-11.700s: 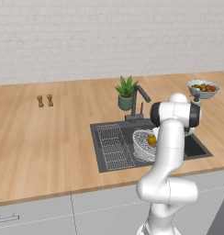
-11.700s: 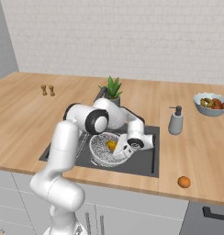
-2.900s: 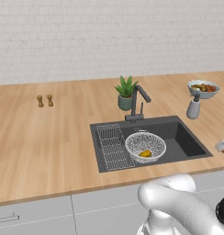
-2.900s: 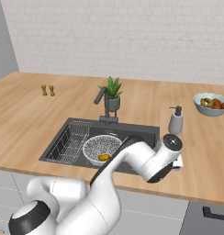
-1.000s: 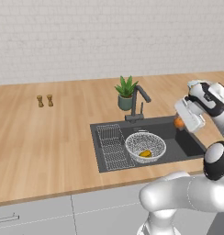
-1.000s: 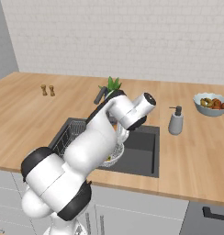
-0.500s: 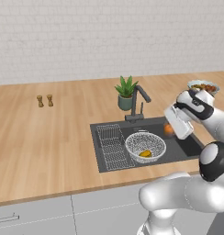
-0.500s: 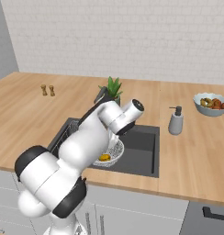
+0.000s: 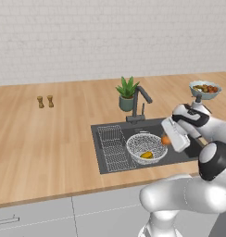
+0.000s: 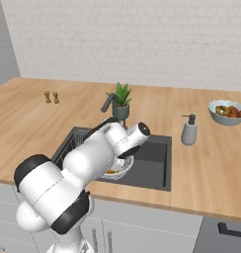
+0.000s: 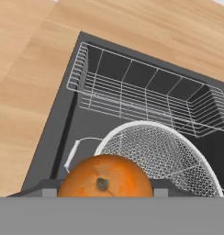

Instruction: Put the colander in the sink, put the tangerine, mango in the colander, and turn on the sink faucet and pour water over the colander.

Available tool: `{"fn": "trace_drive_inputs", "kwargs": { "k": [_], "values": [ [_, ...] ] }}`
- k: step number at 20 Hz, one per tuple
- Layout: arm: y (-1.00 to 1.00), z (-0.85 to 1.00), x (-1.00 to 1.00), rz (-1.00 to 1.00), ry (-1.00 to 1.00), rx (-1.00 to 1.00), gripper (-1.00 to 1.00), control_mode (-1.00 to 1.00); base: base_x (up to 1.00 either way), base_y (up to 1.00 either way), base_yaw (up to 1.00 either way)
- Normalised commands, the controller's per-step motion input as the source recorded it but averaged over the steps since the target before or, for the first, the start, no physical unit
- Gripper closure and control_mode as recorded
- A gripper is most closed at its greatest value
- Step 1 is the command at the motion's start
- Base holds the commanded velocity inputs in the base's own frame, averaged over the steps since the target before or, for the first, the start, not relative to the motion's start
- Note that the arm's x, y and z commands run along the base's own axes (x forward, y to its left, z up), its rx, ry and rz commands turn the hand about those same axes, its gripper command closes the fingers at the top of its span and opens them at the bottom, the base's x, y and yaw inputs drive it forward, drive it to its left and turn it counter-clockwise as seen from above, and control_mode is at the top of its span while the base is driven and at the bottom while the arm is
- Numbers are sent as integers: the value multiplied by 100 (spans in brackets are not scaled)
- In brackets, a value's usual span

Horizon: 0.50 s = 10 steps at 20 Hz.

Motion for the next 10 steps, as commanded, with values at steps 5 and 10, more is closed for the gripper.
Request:
{"fn": "trace_drive_inputs", "kwargs": {
  "k": [5, 10],
  "values": [
    [0, -22, 20, 7, -9, 2, 100, -100, 0, 0, 0],
    [0, -28, 35, 7, -4, 0, 100, -100, 0, 0, 0]
  ]
}}
